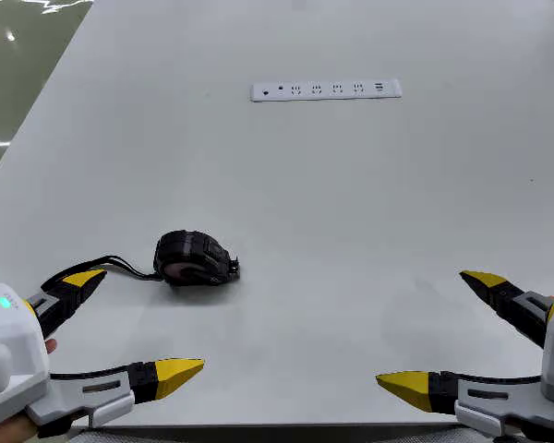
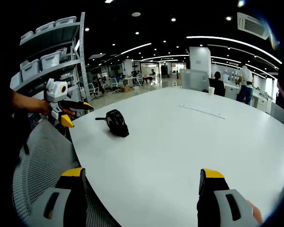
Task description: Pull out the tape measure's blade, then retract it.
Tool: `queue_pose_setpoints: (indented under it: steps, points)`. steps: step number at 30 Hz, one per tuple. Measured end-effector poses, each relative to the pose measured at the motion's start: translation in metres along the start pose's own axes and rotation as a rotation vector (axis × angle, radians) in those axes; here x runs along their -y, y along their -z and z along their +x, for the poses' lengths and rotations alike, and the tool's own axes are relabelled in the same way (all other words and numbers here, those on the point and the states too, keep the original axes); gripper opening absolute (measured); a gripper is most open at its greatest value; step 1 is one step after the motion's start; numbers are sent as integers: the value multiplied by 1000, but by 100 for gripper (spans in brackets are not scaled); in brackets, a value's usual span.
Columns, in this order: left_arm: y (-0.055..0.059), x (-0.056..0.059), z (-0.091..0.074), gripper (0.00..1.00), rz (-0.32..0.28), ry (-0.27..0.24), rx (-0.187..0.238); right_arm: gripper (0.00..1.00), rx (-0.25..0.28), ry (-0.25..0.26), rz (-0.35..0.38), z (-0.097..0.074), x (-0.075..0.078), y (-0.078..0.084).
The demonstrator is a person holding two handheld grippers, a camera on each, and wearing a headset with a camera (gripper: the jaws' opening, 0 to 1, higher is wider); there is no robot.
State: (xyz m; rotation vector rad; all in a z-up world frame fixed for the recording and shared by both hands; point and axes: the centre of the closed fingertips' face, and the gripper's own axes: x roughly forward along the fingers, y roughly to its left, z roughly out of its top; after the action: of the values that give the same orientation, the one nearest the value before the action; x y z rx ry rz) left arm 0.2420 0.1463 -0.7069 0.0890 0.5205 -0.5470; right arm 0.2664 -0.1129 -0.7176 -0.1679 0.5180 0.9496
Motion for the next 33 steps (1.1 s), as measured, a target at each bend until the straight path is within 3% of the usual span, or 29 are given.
queue_pose_setpoints:
  steps: [33]
  points:
    - [1, 1, -1, 99, 26, 11, -7, 99, -5, -16, -21, 0, -3, 0]
